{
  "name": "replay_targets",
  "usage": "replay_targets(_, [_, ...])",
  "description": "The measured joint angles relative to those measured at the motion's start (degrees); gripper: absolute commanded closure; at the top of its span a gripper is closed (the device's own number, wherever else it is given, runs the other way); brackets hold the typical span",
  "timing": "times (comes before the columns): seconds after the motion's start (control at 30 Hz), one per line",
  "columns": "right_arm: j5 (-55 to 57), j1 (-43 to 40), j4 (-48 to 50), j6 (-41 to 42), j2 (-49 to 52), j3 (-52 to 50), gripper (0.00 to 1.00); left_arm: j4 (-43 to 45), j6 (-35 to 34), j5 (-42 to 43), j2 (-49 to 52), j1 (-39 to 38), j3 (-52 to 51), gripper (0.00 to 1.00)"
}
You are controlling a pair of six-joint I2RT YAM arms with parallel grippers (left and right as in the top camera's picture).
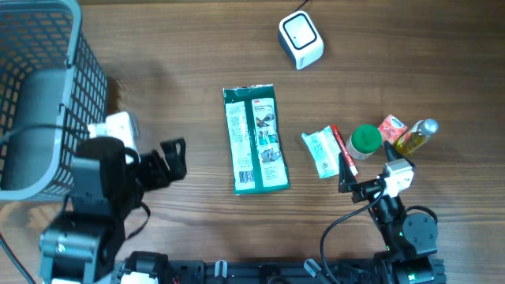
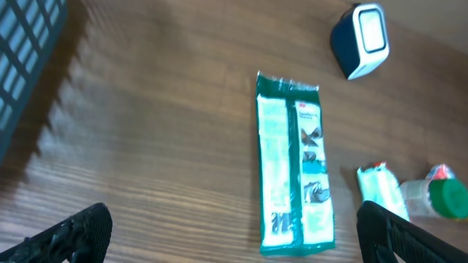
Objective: Scan the item barcode
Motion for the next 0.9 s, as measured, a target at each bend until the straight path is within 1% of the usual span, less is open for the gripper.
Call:
replay_targets(0.1, [0.00,0.00,0.00,0.00,0.00,0.00,0.00,2.43,0.00,0.02,-4.74,0.00,-5.40,0.00])
replay_targets(0.17, [0.00,0.00,0.00,0.00,0.00,0.00,0.00,5.84,0.00,0.02,-8.35,0.00,-8.87,0.00])
replay_targets(0.47, [0.00,0.00,0.02,0.00,0.00,0.00,0.00,28.11,-0.02,0.44,-29.46,1.38,-25.83,0.00])
replay_targets(0.53, [0.00,0.00,0.02,0.00,0.00,0.00,0.00,35.63,0.02,1.36,-34.95,2.49,-30.40,0.00])
replay_targets(0.57, [0.00,0.00,0.00,0.00,0.00,0.00,0.00,37.70,0.00,1.60,-36.46,2.82,-31.52,0.00])
replay_targets(0.67, [0.00,0.00,0.02,0.00,0.00,0.00,0.01,49.57,0.02,2.75,-41.38,3.80,-36.06,0.00])
replay_targets(0.77, [0.00,0.00,0.02,0.00,0.00,0.00,0.00,60.43,0.11,3.91,-42.45,3.89,-39.06,0.00])
replay_targets(0.8, [0.00,0.00,0.02,0.00,0.00,0.00,0.00,62.29,0.26,4.37,-42.45,3.89,-39.67,0.00])
replay_targets(0.9, [0.02,0.00,0.00,0.00,0.00,0.00,0.00,71.67,2.10,5.44,-42.42,3.89,-43.36,0.00])
